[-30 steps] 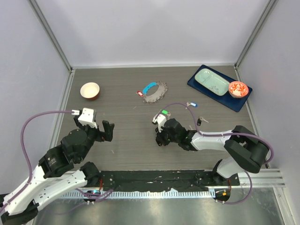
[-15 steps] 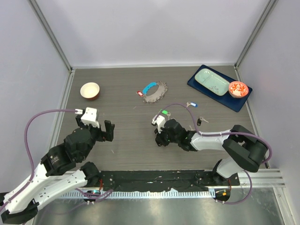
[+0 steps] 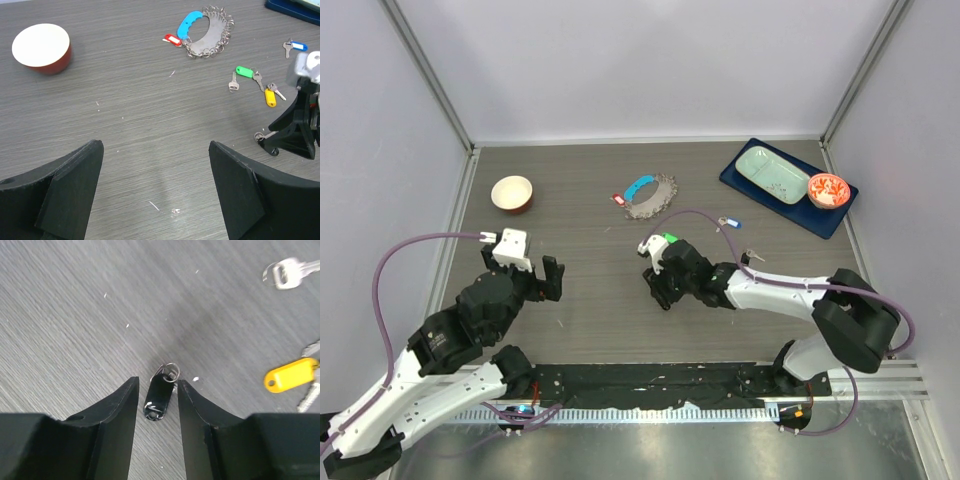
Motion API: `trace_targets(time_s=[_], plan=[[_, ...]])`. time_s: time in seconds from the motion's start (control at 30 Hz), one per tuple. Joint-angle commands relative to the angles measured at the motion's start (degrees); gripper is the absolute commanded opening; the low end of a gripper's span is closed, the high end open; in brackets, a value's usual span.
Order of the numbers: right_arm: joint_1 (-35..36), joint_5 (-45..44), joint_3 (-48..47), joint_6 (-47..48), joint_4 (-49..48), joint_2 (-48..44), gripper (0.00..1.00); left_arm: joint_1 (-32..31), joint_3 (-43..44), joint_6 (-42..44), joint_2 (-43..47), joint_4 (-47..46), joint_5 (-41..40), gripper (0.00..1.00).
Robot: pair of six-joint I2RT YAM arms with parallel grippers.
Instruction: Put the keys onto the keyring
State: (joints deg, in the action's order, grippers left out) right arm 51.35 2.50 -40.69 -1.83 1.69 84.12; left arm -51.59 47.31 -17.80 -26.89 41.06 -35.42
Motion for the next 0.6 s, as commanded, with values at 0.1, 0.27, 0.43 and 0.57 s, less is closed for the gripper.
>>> trace_targets(time_s=[0.1,0.27,0.43,0.57], plan=[[-0.3,-6.0,-6.2,-1.3,5.9,-3.9,0.45,1.1,-0.5,-0.1,-0.4,-1.0,1.7,0.91],[-1.1,-4.5,-6.5,-3.5,6.1,-3.1,0.45,2.0,-0.6,-0.1,-1.0,-1.2,3.2,0.91],[-3.8,-0.2,-6.7,-6.5,6.2,-1.6,0.45,3.7,-0.9,0.1,-1.4,-1.9,4.8,0.90],[-6.8,5.7,-8.7,-8.3,7.6,0.7,0.43,4.9,-1.3,0.0,-1.8,-2.4,7.1,0.90]])
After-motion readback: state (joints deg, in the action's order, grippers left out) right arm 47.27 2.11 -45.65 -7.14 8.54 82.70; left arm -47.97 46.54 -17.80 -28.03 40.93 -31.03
